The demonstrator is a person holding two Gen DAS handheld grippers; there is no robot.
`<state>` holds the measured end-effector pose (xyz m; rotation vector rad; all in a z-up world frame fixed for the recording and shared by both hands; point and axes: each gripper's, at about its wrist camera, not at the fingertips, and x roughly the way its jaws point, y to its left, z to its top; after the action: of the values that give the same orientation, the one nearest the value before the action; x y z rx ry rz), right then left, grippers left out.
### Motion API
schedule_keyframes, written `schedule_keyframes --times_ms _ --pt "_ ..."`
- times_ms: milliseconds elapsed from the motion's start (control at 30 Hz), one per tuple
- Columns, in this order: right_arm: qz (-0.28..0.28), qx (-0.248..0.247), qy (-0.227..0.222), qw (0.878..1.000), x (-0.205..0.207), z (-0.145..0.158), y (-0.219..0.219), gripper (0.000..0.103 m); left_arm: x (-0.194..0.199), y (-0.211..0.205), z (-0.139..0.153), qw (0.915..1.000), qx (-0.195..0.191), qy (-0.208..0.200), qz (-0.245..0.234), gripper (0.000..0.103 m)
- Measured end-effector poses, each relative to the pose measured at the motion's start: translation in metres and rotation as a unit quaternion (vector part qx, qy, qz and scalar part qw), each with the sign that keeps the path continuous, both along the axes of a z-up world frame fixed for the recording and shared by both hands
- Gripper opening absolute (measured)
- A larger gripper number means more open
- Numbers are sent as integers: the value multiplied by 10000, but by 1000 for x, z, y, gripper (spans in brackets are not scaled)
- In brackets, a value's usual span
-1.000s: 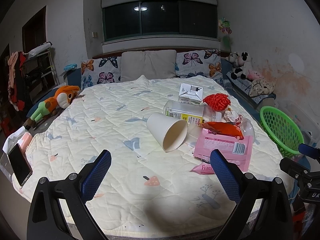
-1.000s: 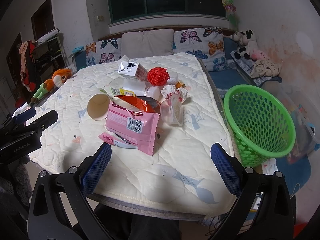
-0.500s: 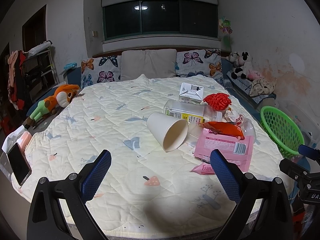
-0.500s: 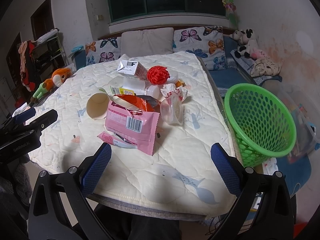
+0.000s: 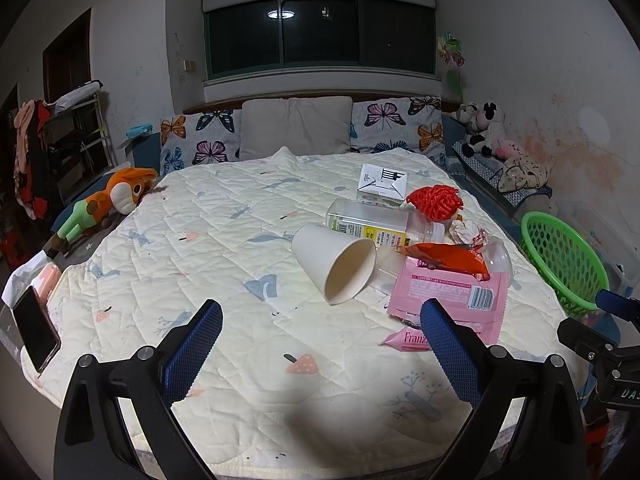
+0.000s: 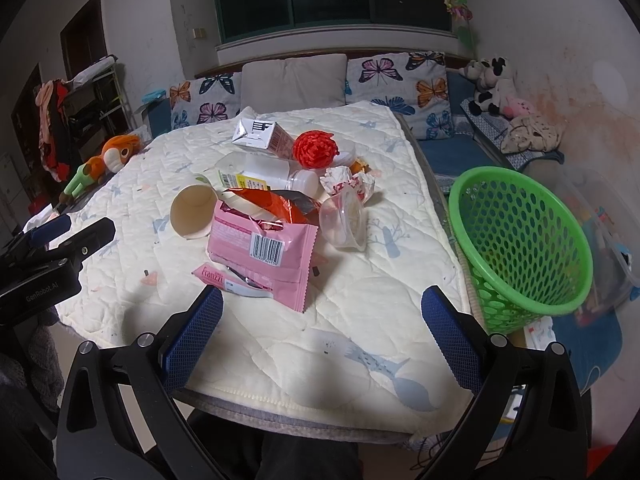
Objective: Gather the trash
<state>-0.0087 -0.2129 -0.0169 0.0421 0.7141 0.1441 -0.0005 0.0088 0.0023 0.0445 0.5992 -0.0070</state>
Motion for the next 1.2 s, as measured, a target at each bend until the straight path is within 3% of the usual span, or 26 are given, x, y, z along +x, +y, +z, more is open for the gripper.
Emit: schedule_keyframes --times_ms 367,1200 --pt "83 -24 94 9999 14 -5 1 99 7 2 -7 9999 15 92 42 96" --pt "814 -121 355 9960 63 -17 18 98 89 4 -32 9978 205 634 -29 94"
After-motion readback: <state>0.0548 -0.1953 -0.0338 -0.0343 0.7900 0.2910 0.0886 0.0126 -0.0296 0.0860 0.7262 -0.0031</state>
